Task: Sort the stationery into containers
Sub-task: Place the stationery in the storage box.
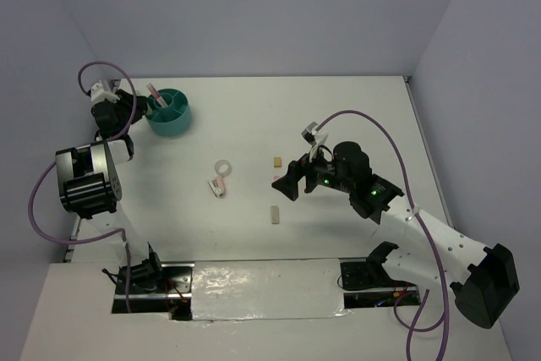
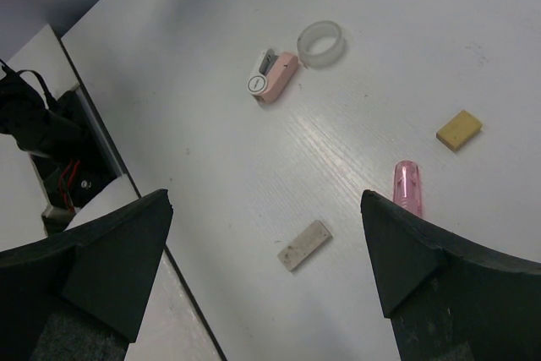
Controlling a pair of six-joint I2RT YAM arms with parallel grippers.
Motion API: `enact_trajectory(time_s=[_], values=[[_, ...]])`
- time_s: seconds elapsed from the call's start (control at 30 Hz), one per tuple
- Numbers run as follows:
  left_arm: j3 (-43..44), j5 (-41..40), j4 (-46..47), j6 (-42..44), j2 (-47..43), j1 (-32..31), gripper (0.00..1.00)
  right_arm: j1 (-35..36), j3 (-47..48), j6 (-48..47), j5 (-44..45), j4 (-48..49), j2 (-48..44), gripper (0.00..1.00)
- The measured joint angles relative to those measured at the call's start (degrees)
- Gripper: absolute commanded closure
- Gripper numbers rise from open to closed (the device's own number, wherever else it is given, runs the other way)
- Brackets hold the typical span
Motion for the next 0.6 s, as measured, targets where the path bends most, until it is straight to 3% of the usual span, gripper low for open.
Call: enact_trajectory(time_s=[0.4,0.43,0.6], values=[[-1.6,-0.7,0.6,-1.9,-0.7,0.0,0.23,0.0,0.0,-0.1,-0.1,0.0,0.1,0.00],[-2.7,-1.6,0.5,-3.1,-1.7,0.0,0.02,0.0,0.0,-0.1,0.0,0.0,0.2,0.00],[-7.5,-10.5,-9.3,-7.3,-16.1,-1.5,0.01,0.0,0.7,0.1,2.1,-0.2,2.7,0.00]])
